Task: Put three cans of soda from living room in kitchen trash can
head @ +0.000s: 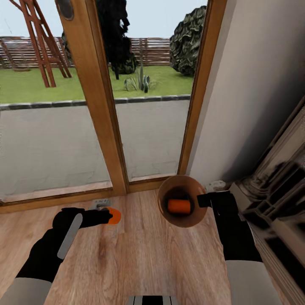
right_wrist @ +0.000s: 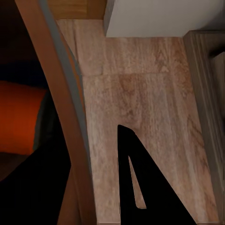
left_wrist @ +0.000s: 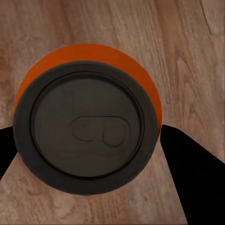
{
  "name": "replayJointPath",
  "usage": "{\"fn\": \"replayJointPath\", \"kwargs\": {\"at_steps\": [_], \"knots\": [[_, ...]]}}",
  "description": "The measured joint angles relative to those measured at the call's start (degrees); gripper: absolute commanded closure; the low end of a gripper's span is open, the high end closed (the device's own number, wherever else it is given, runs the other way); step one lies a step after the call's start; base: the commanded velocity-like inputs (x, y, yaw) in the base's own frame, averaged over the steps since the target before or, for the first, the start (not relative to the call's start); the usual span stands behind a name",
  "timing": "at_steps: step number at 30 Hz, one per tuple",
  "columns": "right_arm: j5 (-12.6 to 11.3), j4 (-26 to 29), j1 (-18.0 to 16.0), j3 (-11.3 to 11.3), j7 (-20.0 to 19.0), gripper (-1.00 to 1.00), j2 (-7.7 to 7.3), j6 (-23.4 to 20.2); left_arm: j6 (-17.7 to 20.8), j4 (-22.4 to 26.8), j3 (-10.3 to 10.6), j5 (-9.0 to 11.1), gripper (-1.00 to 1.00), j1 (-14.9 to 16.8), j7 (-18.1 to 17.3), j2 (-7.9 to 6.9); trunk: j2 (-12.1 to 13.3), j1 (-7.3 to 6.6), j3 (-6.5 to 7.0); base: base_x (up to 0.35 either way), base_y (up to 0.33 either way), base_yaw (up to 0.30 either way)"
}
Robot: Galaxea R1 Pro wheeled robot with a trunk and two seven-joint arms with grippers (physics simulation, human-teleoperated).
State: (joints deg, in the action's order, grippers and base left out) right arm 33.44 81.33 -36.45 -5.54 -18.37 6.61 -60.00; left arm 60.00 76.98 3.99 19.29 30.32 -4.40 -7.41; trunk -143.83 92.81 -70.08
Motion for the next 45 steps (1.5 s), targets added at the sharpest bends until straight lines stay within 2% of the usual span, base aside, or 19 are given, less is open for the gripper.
{"fn": "replayJointPath", "kwargs": {"at_steps": [5,8,12,17,28,33,35,40,45], "knots": [[0.6,-0.3,1.2,0.0,0.0,1.00,0.64,0.1,0.0,3.1,0.1,2.3,1.00,-2.1,0.0,-0.18,0.0,-0.05,0.45,0.000,0.000,0.000],[-0.3,-0.2,1.8,0.1,0.0,1.00,0.85,0.0,0.0,3.7,0.0,2.5,1.00,-2.7,0.0,-0.20,0.0,-0.05,0.45,-0.032,0.000,0.000],[0.8,-0.2,2.3,0.0,0.0,1.00,0.90,0.1,0.0,4.3,0.0,2.6,1.00,-3.2,0.0,-0.18,0.0,-0.04,0.45,-0.218,0.000,0.000],[0.1,-0.2,2.9,0.0,0.0,1.00,0.83,0.0,0.0,4.3,-0.2,2.4,1.00,-3.3,0.0,-0.23,0.0,-0.04,0.45,-0.297,0.000,0.000],[0.5,-0.1,3.6,0.0,0.0,1.00,0.77,0.0,0.0,4.2,-0.2,2.5,1.00,-3.3,0.0,-0.32,0.0,-0.04,0.45,-0.310,0.000,0.000],[0.6,-0.3,3.9,0.0,0.0,1.00,0.75,0.0,0.0,4.4,-0.2,2.7,1.00,-3.3,-0.1,-0.31,0.0,-0.04,0.45,-0.098,0.000,0.000],[0.5,-0.7,3.9,0.1,0.0,1.00,0.69,0.0,0.0,4.7,-0.2,2.8,1.00,-3.3,-0.5,-0.27,0.0,-0.04,0.45,-0.027,0.000,0.000],[0.8,-2.9,3.9,0.1,0.0,1.00,0.45,0.1,0.0,6.0,-0.2,3.0,1.00,-3.3,-5.4,-0.31,0.0,-0.05,0.45,-0.009,0.000,0.000],[0.5,-6.0,3.9,0.7,0.0,1.00,0.29,0.0,0.0,8.5,-0.3,2.9,1.00,-3.3,-8.1,-0.32,0.0,-0.04,0.45,-0.001,0.000,0.000]]}}
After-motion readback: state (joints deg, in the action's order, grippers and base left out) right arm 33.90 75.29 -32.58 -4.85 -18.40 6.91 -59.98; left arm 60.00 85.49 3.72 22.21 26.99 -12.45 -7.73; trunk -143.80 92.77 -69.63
